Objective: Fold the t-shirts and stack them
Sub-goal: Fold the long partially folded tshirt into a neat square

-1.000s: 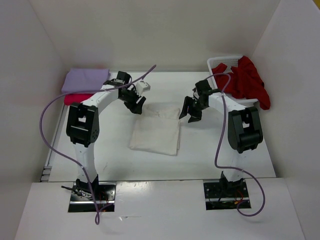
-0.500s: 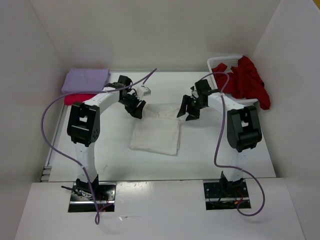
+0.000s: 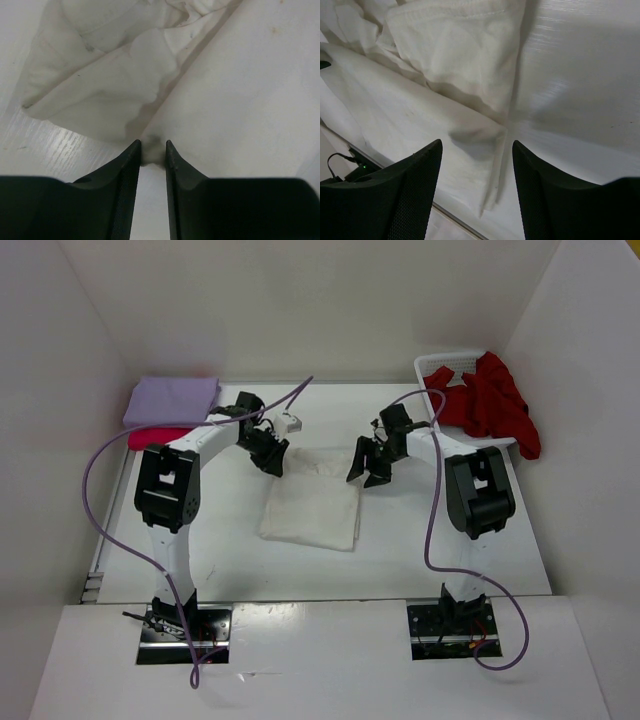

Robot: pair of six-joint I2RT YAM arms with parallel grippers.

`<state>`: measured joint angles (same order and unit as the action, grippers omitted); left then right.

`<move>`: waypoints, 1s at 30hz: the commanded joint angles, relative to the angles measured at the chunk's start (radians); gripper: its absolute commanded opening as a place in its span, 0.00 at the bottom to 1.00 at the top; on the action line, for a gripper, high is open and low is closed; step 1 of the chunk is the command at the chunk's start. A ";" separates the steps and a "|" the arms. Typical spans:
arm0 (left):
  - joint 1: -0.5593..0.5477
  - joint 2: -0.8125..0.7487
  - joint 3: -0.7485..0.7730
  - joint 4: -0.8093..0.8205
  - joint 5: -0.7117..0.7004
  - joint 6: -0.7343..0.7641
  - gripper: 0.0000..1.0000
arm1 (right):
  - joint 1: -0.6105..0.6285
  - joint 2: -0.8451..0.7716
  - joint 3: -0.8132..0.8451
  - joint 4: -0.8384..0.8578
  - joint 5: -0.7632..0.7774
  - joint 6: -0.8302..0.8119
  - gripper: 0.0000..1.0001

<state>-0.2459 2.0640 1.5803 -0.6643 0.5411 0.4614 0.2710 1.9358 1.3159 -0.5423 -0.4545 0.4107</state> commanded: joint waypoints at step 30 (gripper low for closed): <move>-0.020 -0.228 0.021 -0.043 0.086 -0.026 0.00 | 0.062 -0.142 0.095 -0.060 -0.032 0.014 0.00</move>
<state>-0.2607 1.9453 1.5578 -0.7025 0.5793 0.4591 0.3099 1.8965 1.3460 -0.5705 -0.4561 0.4259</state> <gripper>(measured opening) 0.027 0.010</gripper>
